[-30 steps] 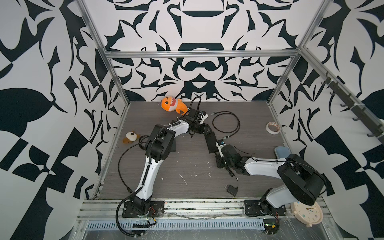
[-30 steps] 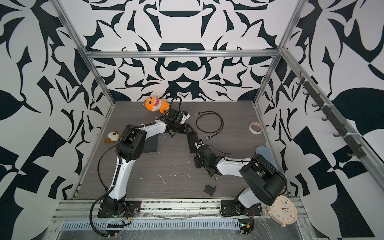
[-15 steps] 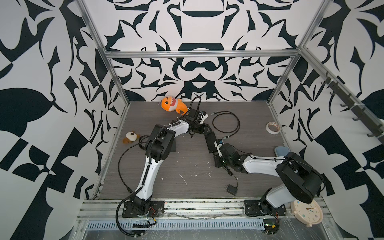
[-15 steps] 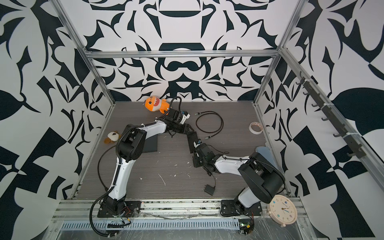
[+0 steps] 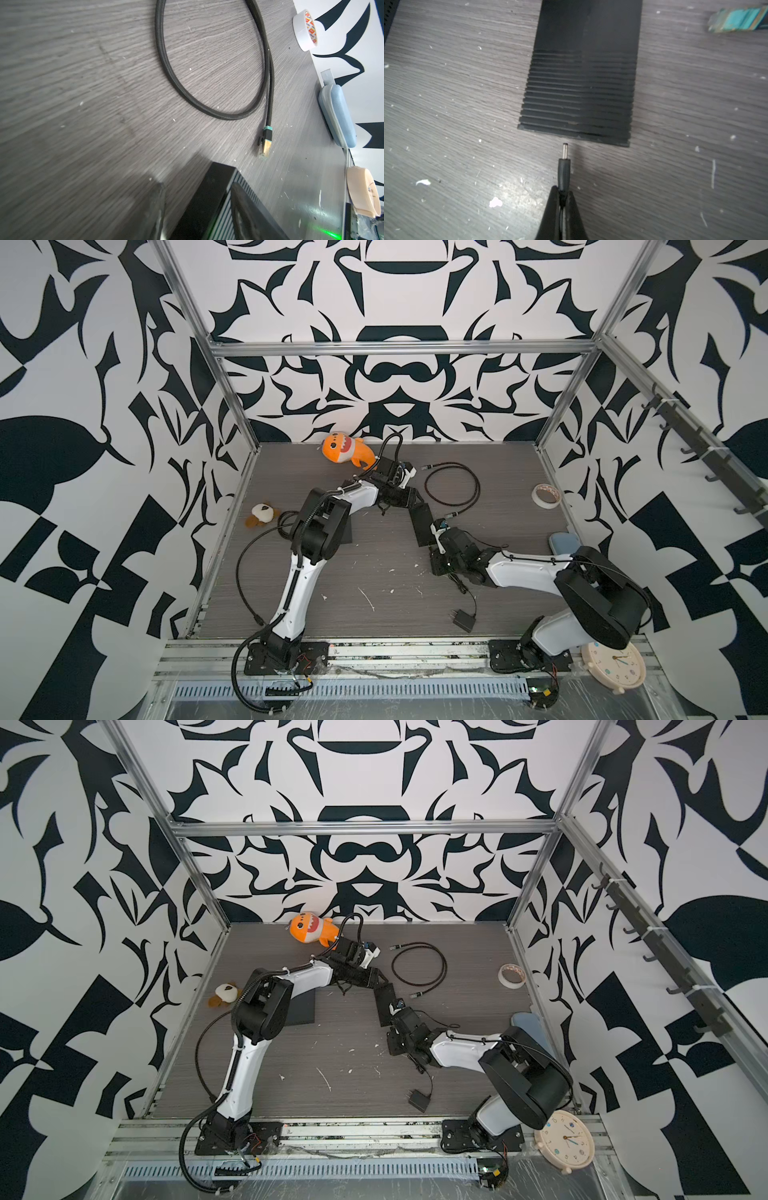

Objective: Insert the plug into the switch port

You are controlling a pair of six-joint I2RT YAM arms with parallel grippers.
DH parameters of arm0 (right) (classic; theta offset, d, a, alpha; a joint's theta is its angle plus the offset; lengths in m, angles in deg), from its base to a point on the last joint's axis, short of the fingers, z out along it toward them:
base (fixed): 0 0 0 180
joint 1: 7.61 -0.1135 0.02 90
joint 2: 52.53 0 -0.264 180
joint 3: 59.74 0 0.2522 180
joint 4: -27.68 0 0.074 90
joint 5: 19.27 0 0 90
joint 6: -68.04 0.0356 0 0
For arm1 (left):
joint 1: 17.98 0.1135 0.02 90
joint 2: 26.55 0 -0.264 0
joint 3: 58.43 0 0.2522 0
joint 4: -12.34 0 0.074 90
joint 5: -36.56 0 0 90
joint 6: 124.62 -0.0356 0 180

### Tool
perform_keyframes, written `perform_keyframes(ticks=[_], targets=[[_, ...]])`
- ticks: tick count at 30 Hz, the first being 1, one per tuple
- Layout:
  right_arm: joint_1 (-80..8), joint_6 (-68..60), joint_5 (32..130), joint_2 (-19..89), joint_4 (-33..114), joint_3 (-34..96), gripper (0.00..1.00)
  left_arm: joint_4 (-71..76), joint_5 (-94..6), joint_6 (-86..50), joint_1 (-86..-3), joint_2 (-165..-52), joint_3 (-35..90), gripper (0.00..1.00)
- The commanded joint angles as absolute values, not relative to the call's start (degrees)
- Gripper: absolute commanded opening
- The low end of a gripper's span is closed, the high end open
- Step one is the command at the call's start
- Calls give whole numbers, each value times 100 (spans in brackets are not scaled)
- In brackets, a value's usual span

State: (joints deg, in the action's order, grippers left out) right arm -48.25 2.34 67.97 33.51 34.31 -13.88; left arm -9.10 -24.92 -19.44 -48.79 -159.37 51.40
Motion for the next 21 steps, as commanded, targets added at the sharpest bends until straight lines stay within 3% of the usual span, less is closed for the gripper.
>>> perform_keyframes(ticks=[1, 21], targets=[[-4830, 273, 6704, 3367, 3465, -1371, 3, -1074, -2549, -1977, -4856, -16076, 5078, 54], [-4830, 241, 6826, 3229, 3029, -1621, 3, -1065, -2566, -1977, -4856, -16067, 5061, 54]])
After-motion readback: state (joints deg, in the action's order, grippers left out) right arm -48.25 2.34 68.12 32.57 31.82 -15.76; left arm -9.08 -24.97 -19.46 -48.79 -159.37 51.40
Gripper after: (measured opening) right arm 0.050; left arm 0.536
